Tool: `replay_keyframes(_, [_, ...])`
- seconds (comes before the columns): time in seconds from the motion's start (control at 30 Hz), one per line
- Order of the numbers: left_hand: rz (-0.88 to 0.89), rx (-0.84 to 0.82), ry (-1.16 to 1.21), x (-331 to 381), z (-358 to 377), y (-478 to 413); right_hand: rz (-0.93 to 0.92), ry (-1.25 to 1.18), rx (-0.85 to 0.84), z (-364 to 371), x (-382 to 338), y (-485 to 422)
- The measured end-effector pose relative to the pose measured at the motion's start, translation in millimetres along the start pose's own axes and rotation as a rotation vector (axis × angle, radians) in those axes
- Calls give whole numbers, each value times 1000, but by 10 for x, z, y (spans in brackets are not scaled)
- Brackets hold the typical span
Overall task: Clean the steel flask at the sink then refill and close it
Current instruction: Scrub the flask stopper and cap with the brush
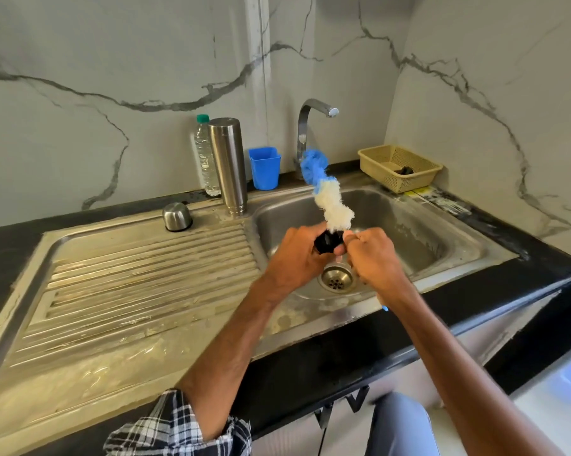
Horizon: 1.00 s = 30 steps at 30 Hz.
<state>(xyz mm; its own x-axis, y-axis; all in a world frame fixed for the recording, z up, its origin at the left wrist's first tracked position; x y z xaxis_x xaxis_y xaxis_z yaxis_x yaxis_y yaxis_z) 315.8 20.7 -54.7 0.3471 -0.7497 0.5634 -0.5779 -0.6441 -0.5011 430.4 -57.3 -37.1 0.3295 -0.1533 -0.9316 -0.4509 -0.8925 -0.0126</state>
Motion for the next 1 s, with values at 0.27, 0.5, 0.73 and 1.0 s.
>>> replay_keyframes(0.27, [-81,82,40,-237,-284,-65,-75,24,33,-38,-5,-13])
replay_keyframes(0.5, [-82,49,35,-268,-224,-69,-101,82,-6,112,66,54])
replay_keyframes(0.73, [-103,64,20,-272,-204,-33,-118,169,13,147,106,57])
replay_keyframes(1.0, [-94,62,-32,-241,-163,-28,-95,196,18,148,143,28])
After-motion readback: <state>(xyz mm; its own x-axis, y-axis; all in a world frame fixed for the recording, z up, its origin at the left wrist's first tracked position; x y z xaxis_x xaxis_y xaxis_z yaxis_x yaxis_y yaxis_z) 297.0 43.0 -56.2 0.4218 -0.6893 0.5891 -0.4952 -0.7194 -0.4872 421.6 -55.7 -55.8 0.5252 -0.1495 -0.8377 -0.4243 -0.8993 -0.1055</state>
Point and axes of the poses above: each hand's wrist, its own y-axis away from the middle knuckle, its own z-axis out of the palm, x = y × z, the point moved 8 cm from there along -y, towards the middle knuckle, and after that the axes turned 6 degrees about -y, right-handed, at the moved point
